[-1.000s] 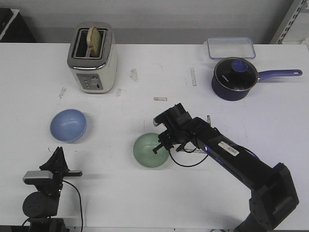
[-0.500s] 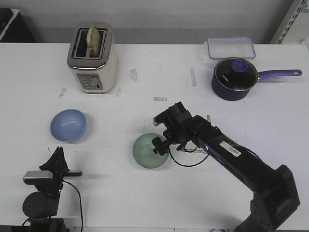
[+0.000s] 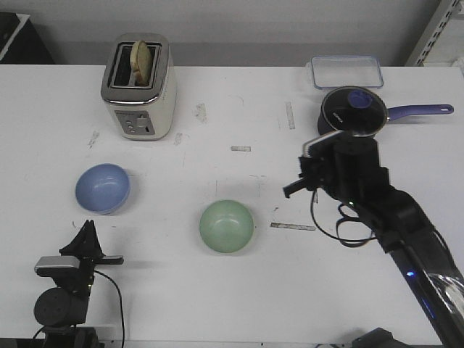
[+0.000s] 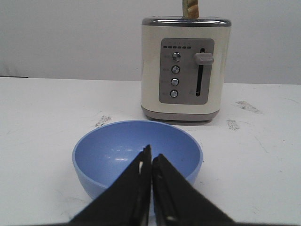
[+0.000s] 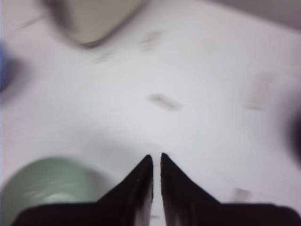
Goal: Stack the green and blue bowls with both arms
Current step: 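Release the green bowl and retract the right gripper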
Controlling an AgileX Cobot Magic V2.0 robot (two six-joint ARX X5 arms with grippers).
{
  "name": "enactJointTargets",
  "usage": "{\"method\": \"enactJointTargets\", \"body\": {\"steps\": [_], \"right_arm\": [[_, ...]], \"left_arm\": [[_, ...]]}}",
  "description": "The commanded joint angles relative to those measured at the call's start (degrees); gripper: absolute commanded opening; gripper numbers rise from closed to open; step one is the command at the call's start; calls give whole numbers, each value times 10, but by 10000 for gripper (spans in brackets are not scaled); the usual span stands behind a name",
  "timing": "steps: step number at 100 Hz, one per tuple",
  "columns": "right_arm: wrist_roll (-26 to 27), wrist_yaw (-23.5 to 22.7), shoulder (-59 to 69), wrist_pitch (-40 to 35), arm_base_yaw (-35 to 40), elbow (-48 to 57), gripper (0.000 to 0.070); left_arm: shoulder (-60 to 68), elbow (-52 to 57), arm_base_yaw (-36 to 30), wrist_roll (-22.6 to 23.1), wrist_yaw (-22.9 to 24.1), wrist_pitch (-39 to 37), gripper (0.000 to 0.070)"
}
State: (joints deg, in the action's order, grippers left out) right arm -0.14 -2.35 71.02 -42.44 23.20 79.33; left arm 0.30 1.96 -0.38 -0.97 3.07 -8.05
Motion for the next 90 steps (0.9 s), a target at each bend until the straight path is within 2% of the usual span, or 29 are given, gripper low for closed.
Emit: {"method": "enactJointTargets", "body": {"steps": [1,20,32,47,60,74,90], "right_arm": [[1,20,-31,6,-18,-19,0],[1,28,-170,84,-88,-187,0],[2,28,-258,151,-107,-312,0],[34,28,-348,203,-116,-435,0],[45,28,-381,206,-116,-472,0],[42,28,-383,210,-115,-475,0],[42,28,-383,227,-115,-475,0]], "left_arm": [[-1,-12,1,1,0,-5,2],[-1,-12,1,-5,0,-11,1],[-1,-1,1,-29,0,-10,1],[0,45,1,-44,0,3,1],[27,138,1,-43,0,59,1],[119,278,1,-38,0,137,1],[272,450,5,4,0,236,0]]}}
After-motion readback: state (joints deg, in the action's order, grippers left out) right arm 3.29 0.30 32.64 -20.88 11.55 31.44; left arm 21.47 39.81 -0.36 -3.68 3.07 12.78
